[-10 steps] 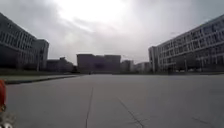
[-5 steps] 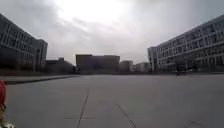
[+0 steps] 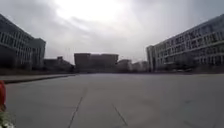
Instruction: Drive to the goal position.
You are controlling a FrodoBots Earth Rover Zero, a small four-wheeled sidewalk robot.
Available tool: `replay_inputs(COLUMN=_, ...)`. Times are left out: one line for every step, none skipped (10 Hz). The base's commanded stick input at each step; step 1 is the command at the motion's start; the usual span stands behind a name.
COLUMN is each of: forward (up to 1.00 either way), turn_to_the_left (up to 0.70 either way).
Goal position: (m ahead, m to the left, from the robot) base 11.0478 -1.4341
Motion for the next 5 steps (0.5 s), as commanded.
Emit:
replay_inputs(forward=0.85, turn_to_the_left=0.00)
replay_inputs(forward=0.85, turn_to_the_left=0.00)
replay_inputs(forward=0.85, turn_to_the_left=0.00)
replay_inputs(forward=0.85, turn_to_the_left=0.00)
replay_inputs(forward=0.85, turn_to_the_left=0.00)
